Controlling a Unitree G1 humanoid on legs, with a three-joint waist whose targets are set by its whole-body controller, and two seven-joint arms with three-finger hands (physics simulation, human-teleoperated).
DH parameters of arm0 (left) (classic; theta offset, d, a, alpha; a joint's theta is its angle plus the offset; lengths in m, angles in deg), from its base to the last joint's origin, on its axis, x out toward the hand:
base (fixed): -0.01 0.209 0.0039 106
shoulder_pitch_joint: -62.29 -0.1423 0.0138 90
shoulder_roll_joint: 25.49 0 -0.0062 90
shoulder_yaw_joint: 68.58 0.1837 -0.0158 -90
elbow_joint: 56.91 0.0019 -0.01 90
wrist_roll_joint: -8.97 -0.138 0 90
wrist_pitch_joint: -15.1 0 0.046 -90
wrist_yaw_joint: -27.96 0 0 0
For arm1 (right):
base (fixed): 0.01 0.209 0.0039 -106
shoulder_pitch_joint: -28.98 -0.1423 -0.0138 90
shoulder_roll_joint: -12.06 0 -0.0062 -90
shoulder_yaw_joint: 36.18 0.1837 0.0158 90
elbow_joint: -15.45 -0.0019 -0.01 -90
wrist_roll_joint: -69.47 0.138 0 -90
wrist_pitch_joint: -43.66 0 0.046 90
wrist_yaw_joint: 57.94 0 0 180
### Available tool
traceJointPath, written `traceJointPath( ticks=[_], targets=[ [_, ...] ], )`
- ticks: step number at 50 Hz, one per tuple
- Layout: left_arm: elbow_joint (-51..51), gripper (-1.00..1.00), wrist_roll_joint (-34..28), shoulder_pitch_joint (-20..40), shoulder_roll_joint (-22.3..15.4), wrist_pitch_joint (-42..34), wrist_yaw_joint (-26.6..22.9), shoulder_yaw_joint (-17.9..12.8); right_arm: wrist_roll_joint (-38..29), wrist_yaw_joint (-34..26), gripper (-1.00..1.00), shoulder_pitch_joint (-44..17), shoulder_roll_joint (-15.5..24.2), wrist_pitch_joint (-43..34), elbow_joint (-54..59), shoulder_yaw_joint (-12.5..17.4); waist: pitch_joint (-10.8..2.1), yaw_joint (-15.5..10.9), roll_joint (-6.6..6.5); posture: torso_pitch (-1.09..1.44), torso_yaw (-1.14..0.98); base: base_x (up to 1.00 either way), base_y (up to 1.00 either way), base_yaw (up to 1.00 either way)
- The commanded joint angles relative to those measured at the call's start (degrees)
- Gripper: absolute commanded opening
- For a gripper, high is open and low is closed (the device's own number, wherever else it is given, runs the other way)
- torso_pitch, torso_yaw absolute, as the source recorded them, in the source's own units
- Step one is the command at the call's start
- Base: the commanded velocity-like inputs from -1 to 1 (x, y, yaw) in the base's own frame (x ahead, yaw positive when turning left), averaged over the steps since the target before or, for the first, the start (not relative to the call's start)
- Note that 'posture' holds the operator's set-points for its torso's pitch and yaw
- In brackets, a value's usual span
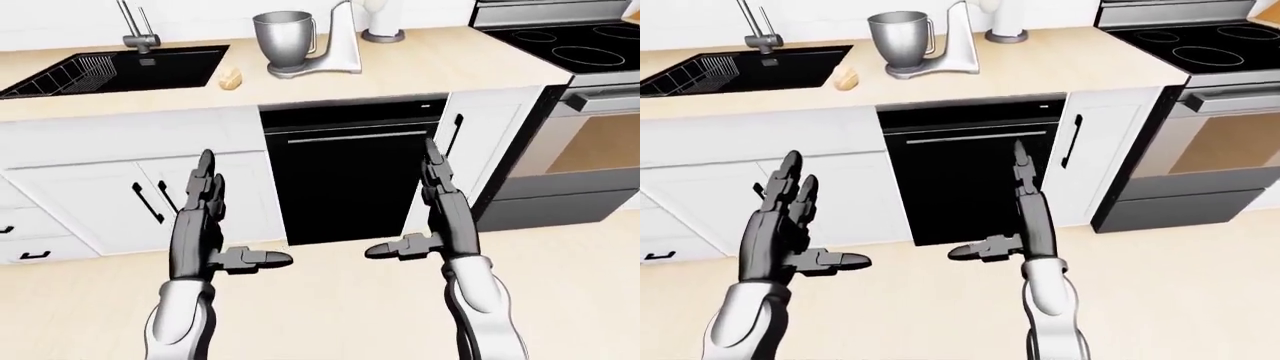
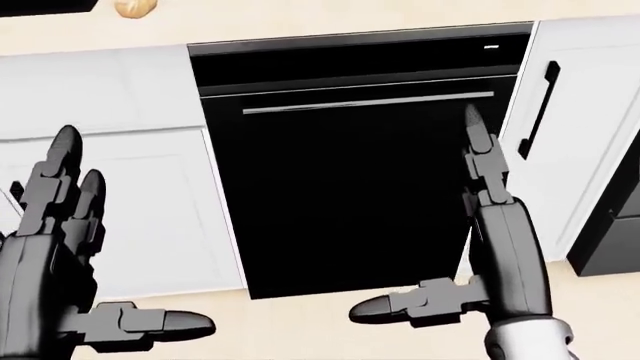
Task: Place the bread in the stand mixer bowl.
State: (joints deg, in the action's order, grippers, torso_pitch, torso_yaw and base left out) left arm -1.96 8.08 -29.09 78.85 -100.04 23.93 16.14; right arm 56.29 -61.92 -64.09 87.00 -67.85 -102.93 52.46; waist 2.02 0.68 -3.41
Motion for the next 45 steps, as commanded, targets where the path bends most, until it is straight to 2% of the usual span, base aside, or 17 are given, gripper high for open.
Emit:
traceJointPath(
  ticks=[1,2,4,11,13,15,16,17,19,24,28,29,30,37,41,42,45],
  targets=[
    [-1.5,1.00,-0.1,0.7,-0.4,1.4,0.3,-0.6,0.1,-0.1,1.00,-0.9,-0.2,1.5,-1.8,-0.5,-1.34,-0.2,-1.54,0.00,0.00,0.00,0.16,0.00],
    [-1.7,1.00,-0.1,0.7,-0.4,1.3,0.2,-0.6,0.0,-0.1,1.00,-0.9,-0.2,1.4,-1.9,-0.6,-1.92,0.0,-1.85,0.00,0.00,0.00,0.16,0.00],
    [-1.5,1.00,-0.2,0.5,-0.3,1.8,0.2,-0.4,0.1,-0.1,1.00,-0.8,-0.2,1.7,-1.7,-0.5,-0.49,-0.4,-0.68,0.00,0.00,0.00,0.16,0.00],
    [-1.4,1.00,-0.4,0.5,-0.2,1.9,0.1,-0.3,0.2,0.0,1.00,-0.8,-0.3,1.9,-1.3,-0.5,-0.69,-0.5,3.29,0.00,0.00,0.00,0.16,0.00],
    [-1.5,1.00,-0.4,0.4,-0.2,1.8,0.1,-0.2,0.2,0.0,1.00,-0.8,-0.3,1.9,-1.3,-0.6,-0.74,-0.5,5.06,0.00,0.00,0.00,0.16,0.00],
    [-1.3,1.00,-0.5,0.4,-0.2,2.1,0.0,-0.1,0.2,0.0,1.00,-0.8,-0.3,1.9,-1.2,-0.5,-1.71,-0.4,8.36,0.00,0.00,0.00,0.16,0.00],
    [-1.5,1.00,-0.4,0.4,-0.2,1.9,0.0,-0.2,0.2,0.0,1.00,-0.8,-0.3,1.8,-1.3,-0.6,-0.92,0.3,5.39,0.00,0.00,0.00,0.16,0.00],
    [-1.6,1.00,-0.4,0.4,-0.2,1.9,0.0,-0.2,0.1,0.0,1.00,-0.8,-0.3,1.8,-1.3,-0.6,-1.00,-0.2,6.34,0.00,0.00,0.00,0.16,0.00],
    [-1.4,1.00,-0.4,0.3,-0.2,2.1,0.0,-0.2,0.2,0.1,1.00,-0.8,-0.3,1.8,-1.3,-0.6,-1.38,-0.1,6.16,0.00,0.00,0.00,0.16,0.00],
    [-1.3,1.00,-0.5,0.4,-0.2,2.1,0.0,-0.2,0.2,0.1,1.00,-0.9,-0.3,1.8,-1.1,-0.6,-0.39,-0.3,3.18,0.00,0.00,0.00,0.16,0.00],
    [-1.4,1.00,-0.4,0.3,-0.2,2.0,-0.1,-0.3,0.1,0.0,1.00,-0.8,-0.3,1.8,-1.2,-0.7,-1.11,-0.3,-2.68,0.00,0.00,0.00,0.16,0.00],
    [-1.5,1.00,-0.4,0.3,-0.2,2.0,-0.1,-0.3,0.1,0.0,1.00,-0.8,-0.3,1.8,-1.3,-0.7,-0.60,-0.7,0.10,0.00,0.00,0.00,0.15,0.00],
    [-1.4,1.00,-0.4,0.3,-0.2,2.1,-0.1,-0.3,0.1,0.0,1.00,-0.8,-0.3,1.8,-1.3,-0.7,-0.67,-0.4,-0.70,0.00,0.00,0.00,0.16,0.00],
    [-1.5,1.00,-0.6,0.2,-0.2,2.0,-0.1,-0.2,0.1,0.0,1.00,-0.9,-0.3,1.8,-1.1,-0.7,-0.72,-0.5,3.23,0.00,0.00,0.00,0.16,0.00],
    [-1.3,1.00,-0.6,0.1,-0.2,2.3,-0.1,-0.1,0.0,0.0,1.00,-1.0,-0.3,1.9,-1.0,-0.8,-1.68,-0.4,8.19,0.00,0.00,0.00,0.16,0.00],
    [-1.3,1.00,-0.7,0.1,-0.2,2.2,-0.1,-0.1,0.0,0.0,1.00,-0.9,-0.3,1.9,-1.0,-0.8,-1.07,0.2,5.41,0.00,0.00,0.00,0.16,0.00],
    [-1.3,1.00,-0.6,0.2,-0.2,2.2,-0.2,-0.1,0.0,0.0,1.00,-1.0,-0.3,2.1,-0.7,-0.8,-1.38,-0.1,6.07,0.00,0.00,0.00,0.16,0.00]
  ],
)
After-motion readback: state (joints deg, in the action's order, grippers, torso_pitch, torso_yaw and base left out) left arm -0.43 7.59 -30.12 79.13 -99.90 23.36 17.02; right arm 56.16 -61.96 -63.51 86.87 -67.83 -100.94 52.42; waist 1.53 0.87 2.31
